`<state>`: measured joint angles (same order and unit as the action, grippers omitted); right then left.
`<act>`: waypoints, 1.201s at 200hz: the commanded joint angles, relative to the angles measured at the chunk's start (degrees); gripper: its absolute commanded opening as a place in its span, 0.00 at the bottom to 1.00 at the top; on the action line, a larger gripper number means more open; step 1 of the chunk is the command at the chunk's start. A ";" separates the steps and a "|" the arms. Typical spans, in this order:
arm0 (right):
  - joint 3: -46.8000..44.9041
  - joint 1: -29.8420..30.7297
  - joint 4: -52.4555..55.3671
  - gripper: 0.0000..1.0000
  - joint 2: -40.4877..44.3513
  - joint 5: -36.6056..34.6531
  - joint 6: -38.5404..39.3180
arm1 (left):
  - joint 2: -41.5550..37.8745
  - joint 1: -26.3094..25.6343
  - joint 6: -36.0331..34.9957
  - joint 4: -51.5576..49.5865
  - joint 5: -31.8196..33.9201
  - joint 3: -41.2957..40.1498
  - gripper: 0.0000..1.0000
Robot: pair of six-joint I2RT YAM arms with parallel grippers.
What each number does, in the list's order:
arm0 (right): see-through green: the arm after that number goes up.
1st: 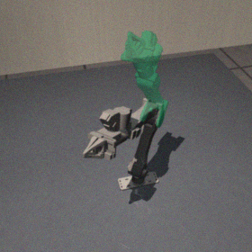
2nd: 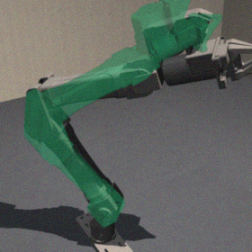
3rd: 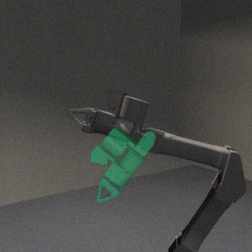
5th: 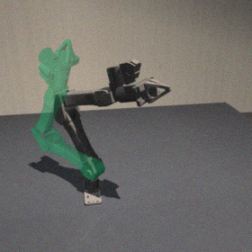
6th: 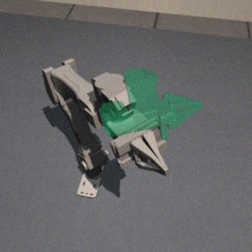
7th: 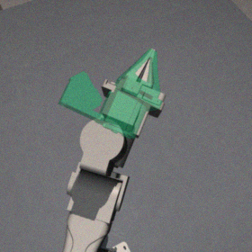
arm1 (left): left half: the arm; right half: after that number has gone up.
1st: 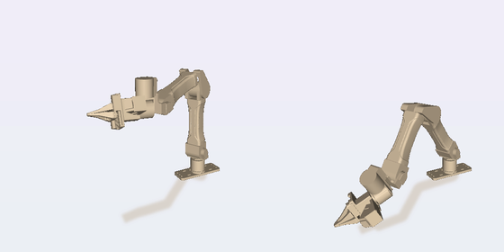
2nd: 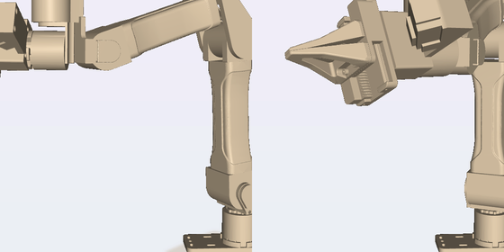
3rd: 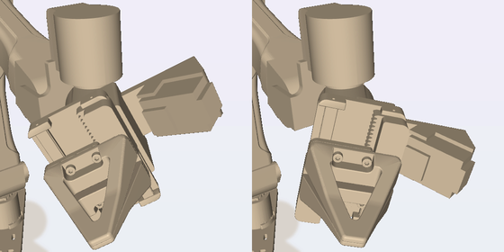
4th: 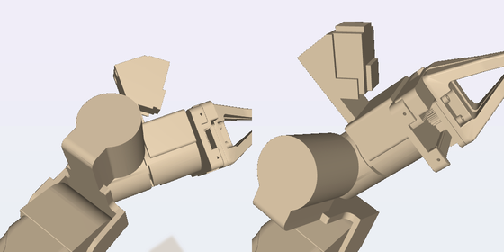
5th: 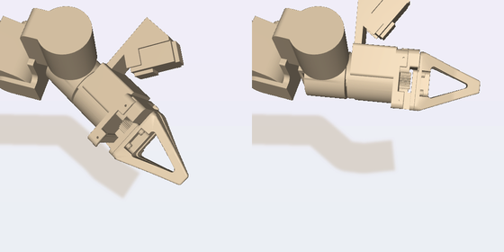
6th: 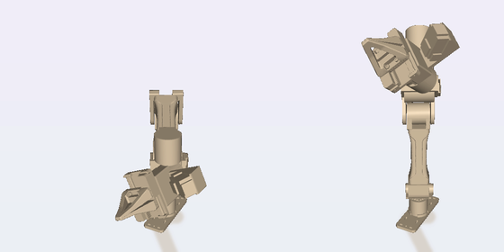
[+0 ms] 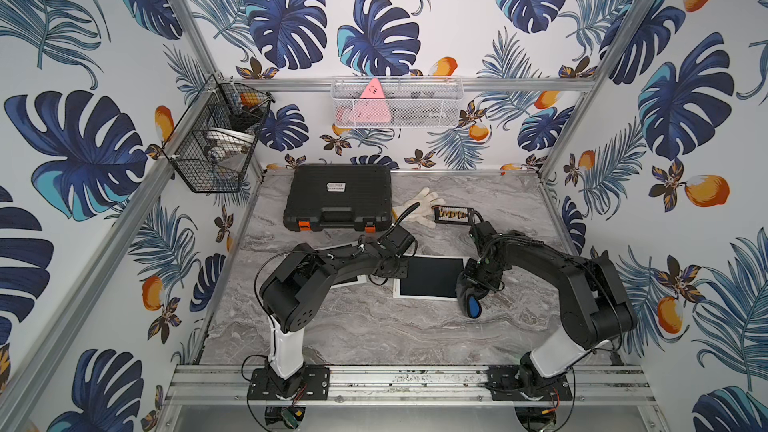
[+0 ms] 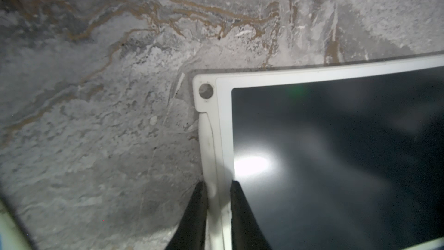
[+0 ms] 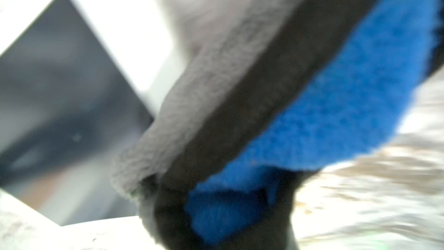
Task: Wipe the drawing tablet
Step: Wipe the dirt from the drawing tablet.
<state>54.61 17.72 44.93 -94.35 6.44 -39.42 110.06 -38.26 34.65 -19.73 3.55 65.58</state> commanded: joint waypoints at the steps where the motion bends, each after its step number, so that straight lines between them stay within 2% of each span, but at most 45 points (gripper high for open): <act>1: 0.87 3.65 3.44 0.00 -1.08 -4.26 0.35 | 4.21 0.47 -1.78 -17.38 2.34 -2.86 0.20; 21: 5.85 14.29 2.89 0.00 -4.97 -3.45 -3.57 | 4.29 0.49 -1.79 -17.45 2.49 -2.77 0.20; 36: 7.25 16.05 3.39 0.00 -7.11 -2.66 -4.88 | 4.40 0.52 -1.99 -17.67 2.60 -2.69 0.20; 52: 4.71 12.00 3.91 0.00 -5.60 -3.62 -3.54 | 4.40 0.55 -1.88 -17.72 2.69 -2.57 0.20; 74: -1.05 0.85 4.18 0.00 -1.13 -4.10 0.72 | 4.37 0.55 -1.70 -17.53 2.60 -2.56 0.20; 90: -1.81 -0.99 4.68 0.00 0.50 -5.63 2.50 | 4.53 0.55 -1.52 -17.38 2.47 -2.65 0.20; 105: -0.43 2.93 4.65 0.00 -0.53 -4.86 0.49 | 4.64 0.55 -1.52 -17.37 2.56 -2.65 0.20; 124: 3.59 12.35 3.78 0.00 -3.35 -4.18 -3.79 | 4.64 0.55 -1.56 -17.50 2.51 -2.56 0.20; 139: 5.66 14.28 3.59 0.00 -5.44 -2.58 -4.76 | 4.74 0.55 -1.69 -17.78 2.66 -2.42 0.20; 154: 4.37 10.76 3.68 0.00 -4.47 -3.00 -3.32 | 4.65 0.53 -1.79 -17.80 2.77 -2.45 0.20; 176: -0.32 -0.17 3.26 0.00 -1.42 -3.06 1.15 | 4.38 0.55 -1.52 -17.71 2.69 -2.64 0.20; 190: -0.46 -1.70 3.78 0.00 -0.77 -4.55 3.13 | 4.29 0.49 -1.51 -17.57 2.69 -2.84 0.20; 206: 1.01 2.14 3.19 0.00 -1.63 -2.97 1.45 | 4.29 0.56 -1.54 -17.64 2.75 -2.91 0.20; 227: 5.61 12.80 2.95 0.00 -5.67 -2.71 -2.83 | 4.37 0.56 -1.52 -17.68 2.75 -2.92 0.20; 240: 6.28 14.46 2.21 0.00 -7.06 -1.35 -4.21 | 4.48 0.56 -1.52 -17.61 2.70 -2.99 0.20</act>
<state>59.72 28.56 47.64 -98.83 3.40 -39.90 110.17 -38.00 34.65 -19.49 3.01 65.58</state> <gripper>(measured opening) 0.117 0.202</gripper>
